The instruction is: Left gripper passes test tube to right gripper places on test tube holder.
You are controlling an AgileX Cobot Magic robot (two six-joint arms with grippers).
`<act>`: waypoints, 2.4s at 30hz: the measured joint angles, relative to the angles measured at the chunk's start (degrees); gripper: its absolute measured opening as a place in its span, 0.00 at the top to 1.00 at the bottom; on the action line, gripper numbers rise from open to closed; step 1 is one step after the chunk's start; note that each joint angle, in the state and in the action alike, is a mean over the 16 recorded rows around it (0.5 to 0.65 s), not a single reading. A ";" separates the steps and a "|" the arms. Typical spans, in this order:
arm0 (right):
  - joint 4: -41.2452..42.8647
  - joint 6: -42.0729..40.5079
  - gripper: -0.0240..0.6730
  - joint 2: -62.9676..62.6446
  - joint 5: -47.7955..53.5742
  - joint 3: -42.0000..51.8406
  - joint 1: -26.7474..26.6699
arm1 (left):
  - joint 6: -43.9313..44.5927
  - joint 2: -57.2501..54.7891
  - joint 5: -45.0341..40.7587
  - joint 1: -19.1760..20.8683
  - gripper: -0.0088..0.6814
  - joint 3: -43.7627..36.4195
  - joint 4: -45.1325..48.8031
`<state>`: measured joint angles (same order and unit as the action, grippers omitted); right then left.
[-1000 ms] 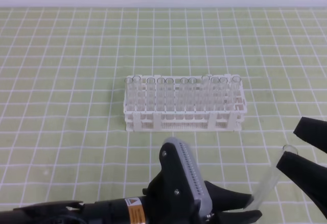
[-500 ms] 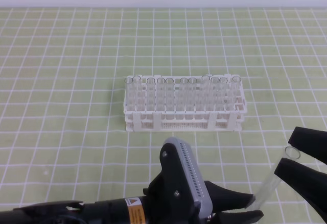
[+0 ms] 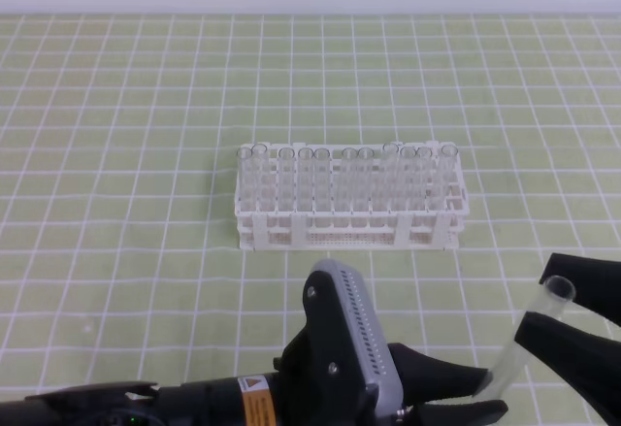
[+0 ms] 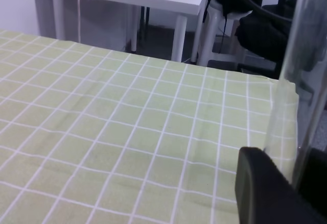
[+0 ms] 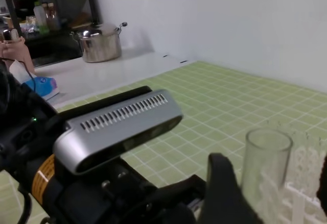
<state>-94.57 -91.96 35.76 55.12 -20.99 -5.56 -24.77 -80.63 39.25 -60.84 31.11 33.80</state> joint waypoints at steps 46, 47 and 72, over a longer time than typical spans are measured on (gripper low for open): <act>-4.96 -10.67 0.82 6.20 3.99 -0.11 -1.77 | 0.06 0.22 3.77 0.01 0.88 0.02 -1.14; -5.01 -10.67 0.82 6.20 4.02 -0.13 -1.77 | 0.06 0.22 4.09 0.01 0.88 0.02 -1.14; -5.40 -10.67 0.82 6.20 4.31 -0.22 -1.77 | -0.14 0.16 4.17 0.01 0.86 -0.02 -1.12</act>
<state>-99.98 -102.64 41.96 59.43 -21.21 -7.33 -24.91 -80.48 43.42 -60.83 31.10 32.68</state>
